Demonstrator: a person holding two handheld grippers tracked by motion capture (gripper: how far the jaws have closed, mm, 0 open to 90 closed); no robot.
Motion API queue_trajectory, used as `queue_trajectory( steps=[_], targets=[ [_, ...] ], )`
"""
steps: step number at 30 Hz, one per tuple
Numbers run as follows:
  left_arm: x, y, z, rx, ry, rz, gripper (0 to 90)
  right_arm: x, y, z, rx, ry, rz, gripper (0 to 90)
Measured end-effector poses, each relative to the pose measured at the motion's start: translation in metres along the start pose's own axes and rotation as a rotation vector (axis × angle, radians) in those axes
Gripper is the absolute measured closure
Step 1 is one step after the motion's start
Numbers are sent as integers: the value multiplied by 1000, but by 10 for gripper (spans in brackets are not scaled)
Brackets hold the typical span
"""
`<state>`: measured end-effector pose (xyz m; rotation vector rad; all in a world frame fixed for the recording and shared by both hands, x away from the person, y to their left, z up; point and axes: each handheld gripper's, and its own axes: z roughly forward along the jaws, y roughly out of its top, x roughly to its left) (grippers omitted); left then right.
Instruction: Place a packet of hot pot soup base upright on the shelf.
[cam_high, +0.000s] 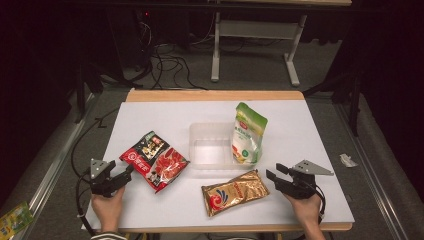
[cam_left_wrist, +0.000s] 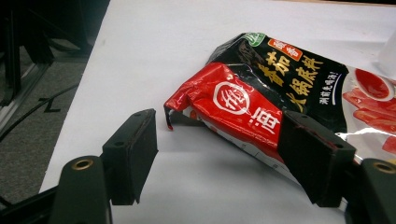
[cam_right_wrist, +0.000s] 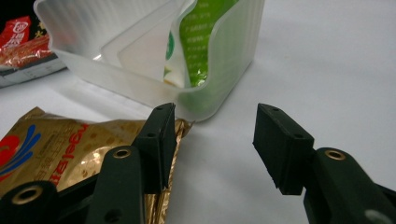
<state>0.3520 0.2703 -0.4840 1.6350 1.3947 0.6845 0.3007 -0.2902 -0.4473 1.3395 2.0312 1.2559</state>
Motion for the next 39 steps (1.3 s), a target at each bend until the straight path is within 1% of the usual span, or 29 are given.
queue_trajectory(
  steps=[5,7,11,15,19,22,27,30,31,34,37,39],
  targets=[
    [0,0,0,-2,0,1,293,6,-7,5,22,15,4,490],
    [0,0,0,-1,1,1,293,9,-9,8,19,18,0,495],
    [-1,0,0,5,4,10,295,11,-10,12,40,30,-9,495],
    [-1,0,0,2,2,6,295,15,-10,17,56,44,-12,496],
    [-1,0,0,3,5,8,295,17,-12,21,64,31,-9,506],
    [-1,0,0,1,4,7,295,18,-13,24,88,29,-16,509],
    [-1,0,0,1,4,7,295,17,-16,30,126,30,-10,509],
    [-1,0,0,2,4,8,295,18,-18,34,156,22,-24,521],
    [-1,0,0,4,5,9,295,19,-19,35,161,24,-28,525],
    [-1,0,0,3,5,8,295,19,-20,37,183,41,-33,577],
    [-1,0,0,2,5,9,295,22,-20,37,193,29,-47,590],
    [-1,0,0,2,5,9,294,23,-21,37,192,17,-67,595]
  ],
)
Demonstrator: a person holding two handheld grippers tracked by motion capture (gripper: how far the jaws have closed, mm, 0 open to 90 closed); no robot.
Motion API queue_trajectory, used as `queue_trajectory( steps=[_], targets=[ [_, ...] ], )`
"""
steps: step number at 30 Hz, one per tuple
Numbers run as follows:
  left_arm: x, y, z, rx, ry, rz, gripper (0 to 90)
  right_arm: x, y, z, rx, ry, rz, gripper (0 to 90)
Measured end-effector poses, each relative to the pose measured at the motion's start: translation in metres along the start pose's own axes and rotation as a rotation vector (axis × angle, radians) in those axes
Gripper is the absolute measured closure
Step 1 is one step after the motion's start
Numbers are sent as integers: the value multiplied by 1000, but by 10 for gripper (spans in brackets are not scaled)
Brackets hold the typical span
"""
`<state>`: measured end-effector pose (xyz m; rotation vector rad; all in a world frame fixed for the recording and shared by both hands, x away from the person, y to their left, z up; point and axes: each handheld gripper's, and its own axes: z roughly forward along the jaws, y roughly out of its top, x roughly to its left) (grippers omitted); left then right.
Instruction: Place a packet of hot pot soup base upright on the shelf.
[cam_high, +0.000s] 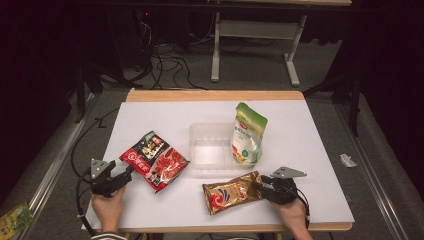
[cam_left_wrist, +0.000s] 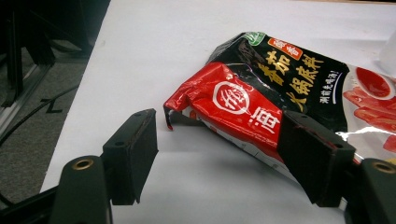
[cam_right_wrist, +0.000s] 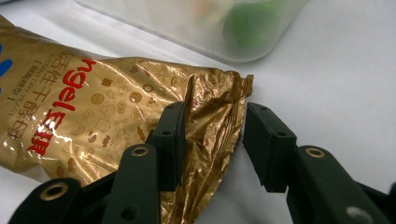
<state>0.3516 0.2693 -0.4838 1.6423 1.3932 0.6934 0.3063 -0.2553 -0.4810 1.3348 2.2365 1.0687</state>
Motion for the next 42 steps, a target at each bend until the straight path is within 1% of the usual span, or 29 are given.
queue_trajectory(
  steps=[5,9,13,16,17,18,19,21,23,25,26,27,28,30,32,36,38,42],
  targets=[
    [0,0,0,-2,1,0,294,3,0,0,3,-18,-28,608],
    [0,0,0,-2,2,-3,294,4,0,0,7,-24,-25,619],
    [0,0,0,-2,2,-2,294,5,0,0,11,-28,-29,653],
    [0,0,0,-3,3,-4,294,6,0,-1,19,-32,-39,690],
    [0,0,0,-3,3,-4,294,6,1,-1,22,-34,-50,701],
    [0,0,0,-3,4,-5,294,7,1,-1,30,-37,-73,726],
    [0,0,0,-2,3,-5,294,8,2,0,34,-34,-80,752],
    [0,0,0,-3,4,-5,294,11,2,0,40,-39,-102,776],
    [0,0,0,-1,3,-5,294,11,2,0,40,-33,-103,795],
    [0,0,0,0,2,-6,294,11,2,0,41,-21,-93,843],
    [0,0,0,-1,2,-6,294,11,2,0,40,-15,-100,867],
    [0,0,0,-1,2,-6,294,13,2,0,40,-22,-119,885],
    [0,0,0,-3,3,-5,294,14,2,0,41,-22,-127,890],
    [0,0,0,-2,2,-6,294,14,2,0,39,-19,-125,896],
    [1,0,0,-1,2,-7,293,12,1,0,28,-2,-108,899],
    [1,0,0,-6,3,-10,293,9,4,-5,-8,28,-89,900],
    [1,0,0,-4,2,-8,293,8,9,-9,-29,39,-90,900],
    [1,0,0,-3,1,-10,293,10,16,-14,-51,47,-108,900]
  ],
)
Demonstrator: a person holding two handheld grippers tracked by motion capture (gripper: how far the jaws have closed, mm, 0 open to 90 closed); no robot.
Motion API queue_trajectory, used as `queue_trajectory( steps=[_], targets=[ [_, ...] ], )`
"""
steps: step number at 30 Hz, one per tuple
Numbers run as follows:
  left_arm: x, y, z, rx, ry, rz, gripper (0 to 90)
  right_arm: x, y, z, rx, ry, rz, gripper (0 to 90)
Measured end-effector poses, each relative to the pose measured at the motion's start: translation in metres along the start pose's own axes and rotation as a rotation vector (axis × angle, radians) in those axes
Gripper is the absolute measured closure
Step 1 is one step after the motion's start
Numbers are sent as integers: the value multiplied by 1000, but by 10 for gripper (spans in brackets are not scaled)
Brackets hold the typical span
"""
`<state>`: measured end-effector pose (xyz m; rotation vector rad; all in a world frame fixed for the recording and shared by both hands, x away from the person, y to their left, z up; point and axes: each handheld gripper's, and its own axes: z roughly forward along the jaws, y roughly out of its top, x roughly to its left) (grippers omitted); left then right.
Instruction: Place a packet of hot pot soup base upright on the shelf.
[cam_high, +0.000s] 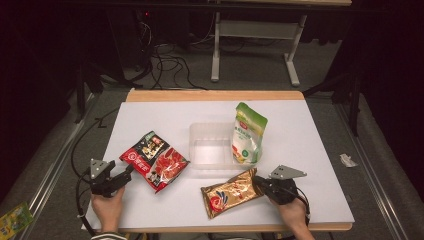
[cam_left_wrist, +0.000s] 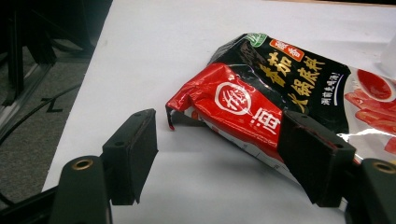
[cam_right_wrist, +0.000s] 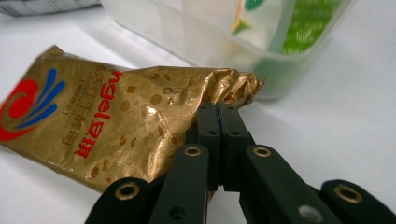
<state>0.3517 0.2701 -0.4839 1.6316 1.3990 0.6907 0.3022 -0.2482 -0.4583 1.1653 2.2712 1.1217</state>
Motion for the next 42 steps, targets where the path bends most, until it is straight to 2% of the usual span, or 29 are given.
queue_trajectory(
  steps=[8,14,24,42],
  targets=[
    [0,0,0,-3,0,1,293,1,17,-13,-53,27,-31,900],
    [0,0,0,-3,0,1,293,-4,28,-24,-92,40,-23,900],
    [0,0,0,-3,0,1,293,-7,46,-43,-138,42,-53,900],
    [0,0,0,3,1,2,293,-11,80,-64,-219,129,-74,900]
  ],
)
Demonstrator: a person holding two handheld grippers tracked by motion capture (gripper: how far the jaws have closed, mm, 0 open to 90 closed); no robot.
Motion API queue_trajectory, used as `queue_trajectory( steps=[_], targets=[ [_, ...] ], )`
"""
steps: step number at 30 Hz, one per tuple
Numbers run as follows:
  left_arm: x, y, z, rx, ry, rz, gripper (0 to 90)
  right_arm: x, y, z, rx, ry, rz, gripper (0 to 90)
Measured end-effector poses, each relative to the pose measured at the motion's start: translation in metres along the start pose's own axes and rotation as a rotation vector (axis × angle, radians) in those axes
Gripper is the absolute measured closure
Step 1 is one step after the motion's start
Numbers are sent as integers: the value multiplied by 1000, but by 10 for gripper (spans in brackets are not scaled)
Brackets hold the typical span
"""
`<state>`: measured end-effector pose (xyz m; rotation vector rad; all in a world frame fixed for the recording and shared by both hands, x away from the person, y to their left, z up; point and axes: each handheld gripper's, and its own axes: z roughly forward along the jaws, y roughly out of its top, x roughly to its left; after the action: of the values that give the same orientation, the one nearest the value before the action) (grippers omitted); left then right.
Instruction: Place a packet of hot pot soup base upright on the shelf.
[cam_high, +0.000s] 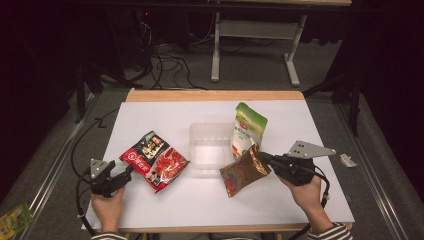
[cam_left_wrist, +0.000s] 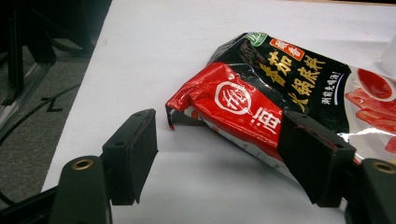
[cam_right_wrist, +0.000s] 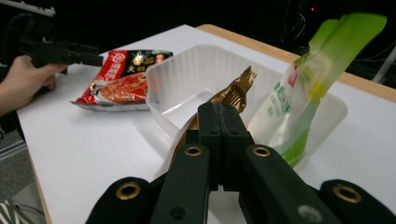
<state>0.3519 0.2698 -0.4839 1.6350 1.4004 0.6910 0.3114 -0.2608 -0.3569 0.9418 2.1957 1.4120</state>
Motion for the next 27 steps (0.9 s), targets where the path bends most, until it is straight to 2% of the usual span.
queue_trajectory(
  steps=[14,27],
  targets=[
    [0,0,0,0,1,0,293,1,19,-7,-48,57,-5,900],
    [0,0,0,-1,0,-3,293,2,36,-12,-69,69,-10,900]
  ],
)
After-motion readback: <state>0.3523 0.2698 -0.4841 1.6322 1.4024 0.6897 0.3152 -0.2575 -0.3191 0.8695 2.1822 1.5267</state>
